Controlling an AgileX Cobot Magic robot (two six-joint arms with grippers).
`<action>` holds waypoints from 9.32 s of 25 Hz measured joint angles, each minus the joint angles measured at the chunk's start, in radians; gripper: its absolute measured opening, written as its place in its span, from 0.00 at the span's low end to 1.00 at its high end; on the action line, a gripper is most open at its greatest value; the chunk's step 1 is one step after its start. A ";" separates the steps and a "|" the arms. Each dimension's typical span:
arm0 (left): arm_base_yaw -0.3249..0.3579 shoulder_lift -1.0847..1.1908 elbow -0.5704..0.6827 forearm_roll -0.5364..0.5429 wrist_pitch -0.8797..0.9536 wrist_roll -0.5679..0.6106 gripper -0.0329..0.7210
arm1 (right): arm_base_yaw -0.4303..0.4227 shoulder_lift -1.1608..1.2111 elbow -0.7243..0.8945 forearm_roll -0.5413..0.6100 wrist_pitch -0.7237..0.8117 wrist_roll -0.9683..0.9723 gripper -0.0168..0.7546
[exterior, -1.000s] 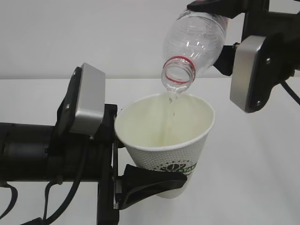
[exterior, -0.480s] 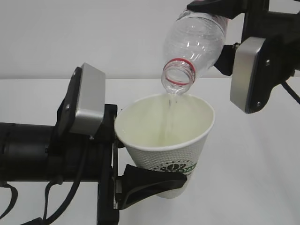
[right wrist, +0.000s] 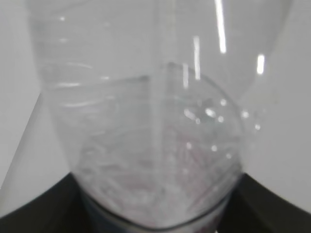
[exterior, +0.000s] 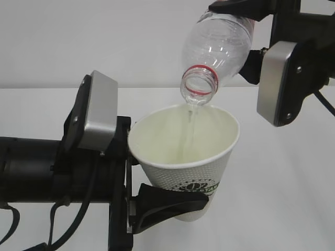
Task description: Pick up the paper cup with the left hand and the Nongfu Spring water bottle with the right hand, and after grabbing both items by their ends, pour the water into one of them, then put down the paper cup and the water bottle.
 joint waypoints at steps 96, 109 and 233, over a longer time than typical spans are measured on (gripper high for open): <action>0.000 0.000 0.000 0.036 0.005 0.000 0.70 | 0.000 0.000 0.000 0.004 -0.002 -0.018 0.63; 0.000 0.000 0.000 0.036 0.005 0.000 0.70 | 0.000 0.000 0.000 0.004 -0.002 -0.018 0.63; 0.000 0.000 0.000 0.036 -0.006 0.000 0.69 | 0.000 0.000 -0.001 0.007 -0.002 -0.057 0.63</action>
